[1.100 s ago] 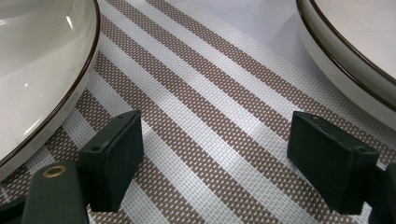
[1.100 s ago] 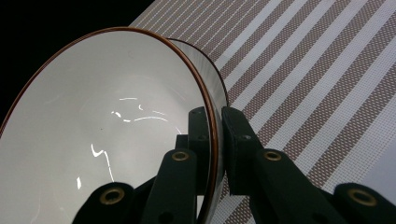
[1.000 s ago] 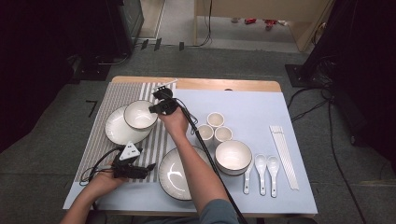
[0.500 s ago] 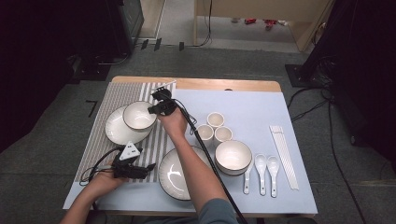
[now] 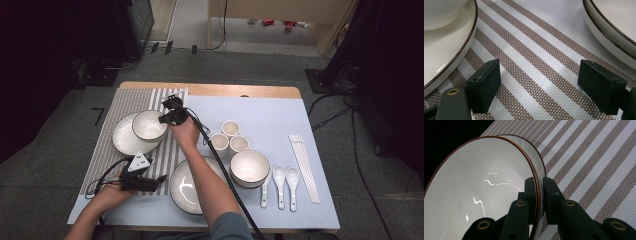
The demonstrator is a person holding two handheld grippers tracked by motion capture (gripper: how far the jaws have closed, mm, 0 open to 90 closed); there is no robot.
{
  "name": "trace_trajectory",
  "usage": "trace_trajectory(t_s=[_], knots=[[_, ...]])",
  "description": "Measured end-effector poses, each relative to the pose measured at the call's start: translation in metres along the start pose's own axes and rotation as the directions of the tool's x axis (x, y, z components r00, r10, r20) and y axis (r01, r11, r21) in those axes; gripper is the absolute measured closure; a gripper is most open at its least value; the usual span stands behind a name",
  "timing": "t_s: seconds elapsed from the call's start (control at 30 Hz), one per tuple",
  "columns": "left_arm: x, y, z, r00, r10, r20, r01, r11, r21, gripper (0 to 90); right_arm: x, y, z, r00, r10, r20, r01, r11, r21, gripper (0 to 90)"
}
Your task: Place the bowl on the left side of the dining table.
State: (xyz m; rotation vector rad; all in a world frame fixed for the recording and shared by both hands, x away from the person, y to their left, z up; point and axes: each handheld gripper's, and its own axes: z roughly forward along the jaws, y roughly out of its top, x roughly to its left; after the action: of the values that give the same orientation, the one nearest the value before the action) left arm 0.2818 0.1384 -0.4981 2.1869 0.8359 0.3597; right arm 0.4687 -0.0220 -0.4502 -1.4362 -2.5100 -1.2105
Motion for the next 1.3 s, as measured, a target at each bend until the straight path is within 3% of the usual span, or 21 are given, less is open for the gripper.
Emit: trace_trajectory(t_s=[0.43, 0.73, 1.0, 1.3], knots=[[-0.0001, -0.0001, 0.0, 1.0, -0.002, 0.001, 0.002, 1.0, 0.0, 18.8, 0.0051, -0.0026, 0.0088, 0.9999, -0.006, 0.009, 0.006, 1.0, -0.006, 81.9], [-0.0001, 0.0, 0.0, 1.0, -0.001, 0.001, 0.001, 1.0, 0.0, 18.8, 0.0037, -0.0026, 0.0086, 0.9996, 0.026, -0.01, -0.026, 0.999, -0.022, 79.8], [-0.0001, 0.0, 0.0, 1.0, -0.001, 0.001, 0.001, 1.0, 0.0, 18.8, 0.0041, -0.0025, 0.0076, 1.0, -0.001, 0.0, 0.001, 1.0, -0.03, 79.1], [0.0, 0.0, 0.0, 1.0, 0.0, 0.0, 0.0, 1.0, 0.0, 18.8, 0.0048, -0.004, 0.0053, 0.9993, -0.032, 0.021, 0.032, 0.999, -0.024, 71.9]])
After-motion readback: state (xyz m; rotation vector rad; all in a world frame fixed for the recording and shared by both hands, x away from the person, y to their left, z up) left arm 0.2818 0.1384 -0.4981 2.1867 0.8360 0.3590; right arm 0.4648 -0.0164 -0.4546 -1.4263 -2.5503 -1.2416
